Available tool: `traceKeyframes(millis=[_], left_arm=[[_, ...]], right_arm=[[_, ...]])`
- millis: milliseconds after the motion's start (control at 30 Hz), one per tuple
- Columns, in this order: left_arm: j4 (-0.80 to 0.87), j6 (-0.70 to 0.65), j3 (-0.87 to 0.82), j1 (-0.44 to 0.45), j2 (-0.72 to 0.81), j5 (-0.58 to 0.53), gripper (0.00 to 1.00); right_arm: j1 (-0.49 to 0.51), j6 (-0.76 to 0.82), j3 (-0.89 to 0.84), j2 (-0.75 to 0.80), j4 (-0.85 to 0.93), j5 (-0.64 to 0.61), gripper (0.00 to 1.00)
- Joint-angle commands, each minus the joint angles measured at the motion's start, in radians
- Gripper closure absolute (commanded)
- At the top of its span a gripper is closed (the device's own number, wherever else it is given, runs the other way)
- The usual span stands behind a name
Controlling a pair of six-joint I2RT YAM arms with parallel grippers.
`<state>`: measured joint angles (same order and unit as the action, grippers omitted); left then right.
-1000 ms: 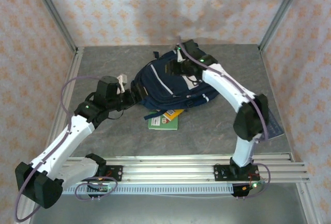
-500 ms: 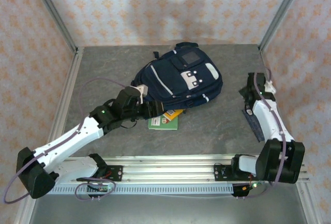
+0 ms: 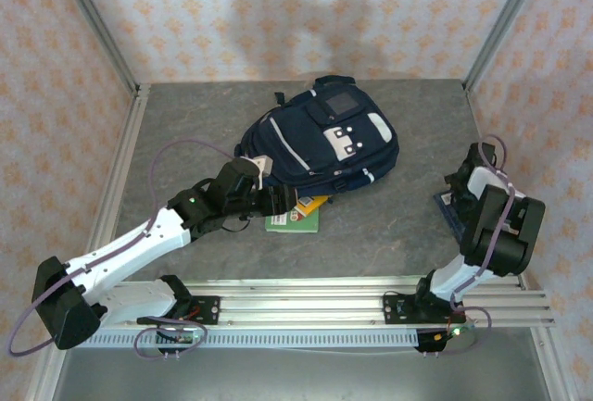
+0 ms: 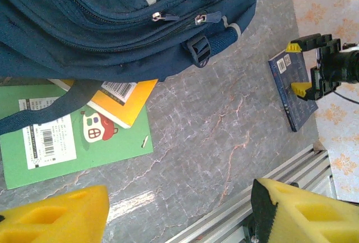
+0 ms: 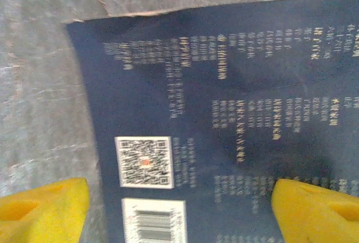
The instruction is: Pack books, pencil case, and school supplies into a backpack
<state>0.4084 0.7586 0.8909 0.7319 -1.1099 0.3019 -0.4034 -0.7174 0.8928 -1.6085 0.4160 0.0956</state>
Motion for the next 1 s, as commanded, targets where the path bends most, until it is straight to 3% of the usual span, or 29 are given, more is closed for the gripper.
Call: traceKeyframes(millis=[0,167,467,767,967], left_arm=[[0.017,-0.02,0.044,0.006,-0.007,-0.022,0.31],[0.042,-0.033,0.086,0.006,-0.029,-0.03,0.31],[0.046,-0.033,0.116,0.006,-0.054,-0.04,0.31],[0.05,-0.025,0.091,0.006,-0.021,-0.055,0.31],[0.041,-0.021,0.081,0.006,-0.014,-0.067,0.31]], right_arm=[[0.0,-0.059,-0.014,-0.088,-0.113,0.196,0.13],[0.031,-0.093,-0.081,-0.103,-0.225,0.278,0.1],[0.2,-0.197,-0.155,-0.052,-0.253,0.337,0.18],[0.395,-0.264,-0.34,0.171,-0.22,0.249,0.21],[0.586,-0.308,-0.426,0.314,-0.196,0.204,0.22]])
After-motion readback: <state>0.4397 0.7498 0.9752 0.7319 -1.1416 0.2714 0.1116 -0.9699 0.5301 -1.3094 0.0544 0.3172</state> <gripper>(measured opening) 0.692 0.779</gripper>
